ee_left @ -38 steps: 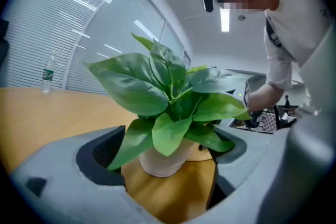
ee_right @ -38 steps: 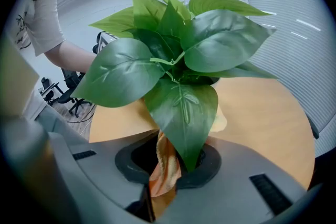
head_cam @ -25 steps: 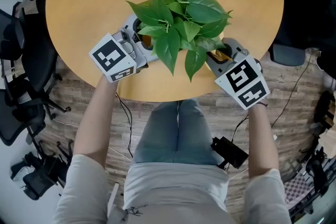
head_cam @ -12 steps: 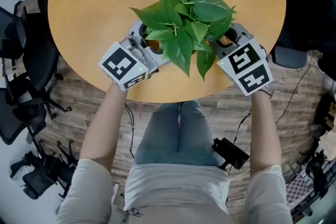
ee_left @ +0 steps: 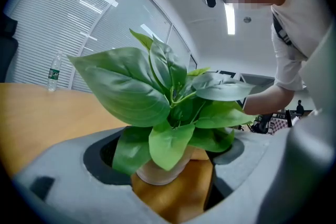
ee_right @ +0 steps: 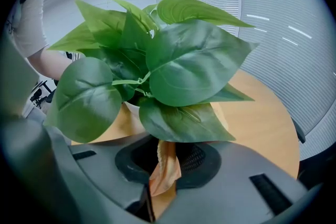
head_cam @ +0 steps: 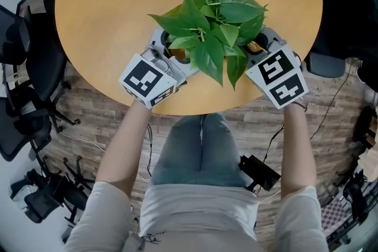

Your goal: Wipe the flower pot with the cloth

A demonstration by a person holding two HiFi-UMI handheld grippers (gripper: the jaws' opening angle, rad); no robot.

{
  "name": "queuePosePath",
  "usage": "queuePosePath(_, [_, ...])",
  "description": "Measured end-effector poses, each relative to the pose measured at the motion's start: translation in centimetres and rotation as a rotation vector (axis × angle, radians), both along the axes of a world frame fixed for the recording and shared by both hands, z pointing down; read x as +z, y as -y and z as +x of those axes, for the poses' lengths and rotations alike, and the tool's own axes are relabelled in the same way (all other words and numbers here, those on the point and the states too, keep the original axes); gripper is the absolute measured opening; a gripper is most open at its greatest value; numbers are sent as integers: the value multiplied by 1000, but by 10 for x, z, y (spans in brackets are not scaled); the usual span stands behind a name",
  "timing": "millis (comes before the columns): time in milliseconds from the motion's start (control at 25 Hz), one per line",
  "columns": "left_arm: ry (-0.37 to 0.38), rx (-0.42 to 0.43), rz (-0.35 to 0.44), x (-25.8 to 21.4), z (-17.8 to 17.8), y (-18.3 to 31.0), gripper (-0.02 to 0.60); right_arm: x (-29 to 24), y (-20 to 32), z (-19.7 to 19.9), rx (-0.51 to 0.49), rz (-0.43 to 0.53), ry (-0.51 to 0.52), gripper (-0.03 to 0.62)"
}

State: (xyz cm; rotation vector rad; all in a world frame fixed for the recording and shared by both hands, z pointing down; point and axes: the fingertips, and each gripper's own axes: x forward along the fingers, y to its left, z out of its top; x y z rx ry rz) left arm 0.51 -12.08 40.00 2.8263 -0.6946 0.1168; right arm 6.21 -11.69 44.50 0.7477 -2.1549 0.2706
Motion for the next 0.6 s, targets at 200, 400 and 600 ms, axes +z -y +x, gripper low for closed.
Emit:
queuePosePath(200, [2,-22,-2,1,0,0,430,1,-5,-1,-4,-5,3,57])
queuePosePath(400, [10,-64,-8,1,0,0,430,3,-11,-3,-8,-9,2,57])
queuePosePath(600, [19,-97,-7,0,3,-2,430,1,-19,-2,-16,-11,1,57])
